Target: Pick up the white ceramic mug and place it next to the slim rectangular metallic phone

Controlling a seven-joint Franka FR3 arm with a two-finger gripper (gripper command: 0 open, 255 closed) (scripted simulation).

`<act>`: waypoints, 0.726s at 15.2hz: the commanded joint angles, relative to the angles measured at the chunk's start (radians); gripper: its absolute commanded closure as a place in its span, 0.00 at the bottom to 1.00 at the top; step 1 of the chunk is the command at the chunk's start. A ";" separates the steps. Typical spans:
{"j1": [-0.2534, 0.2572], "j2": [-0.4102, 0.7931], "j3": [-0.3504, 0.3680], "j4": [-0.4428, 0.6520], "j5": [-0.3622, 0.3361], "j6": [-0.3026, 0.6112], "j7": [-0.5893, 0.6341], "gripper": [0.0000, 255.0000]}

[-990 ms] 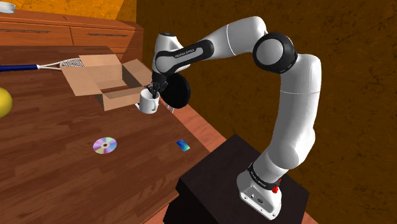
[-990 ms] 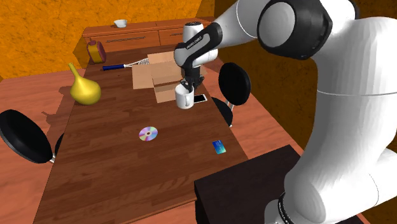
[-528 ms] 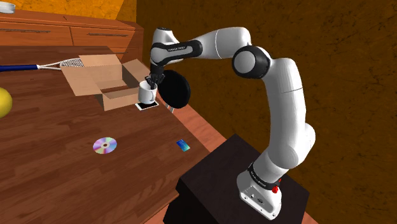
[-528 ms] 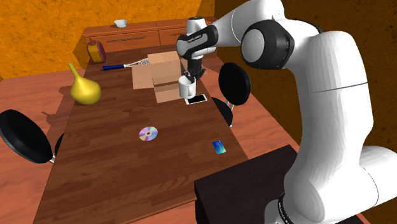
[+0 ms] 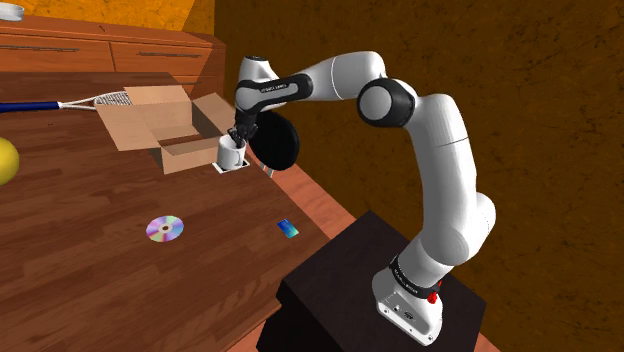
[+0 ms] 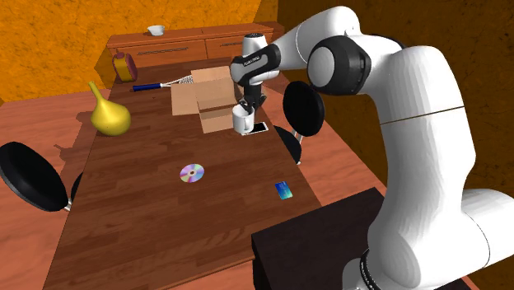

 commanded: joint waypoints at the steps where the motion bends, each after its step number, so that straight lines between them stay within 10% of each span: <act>1: 0.000 0.013 -0.002 -0.006 -0.002 0.020 0.000 1.00; 11: 0.008 0.098 -0.014 0.002 -0.014 0.097 0.005 1.00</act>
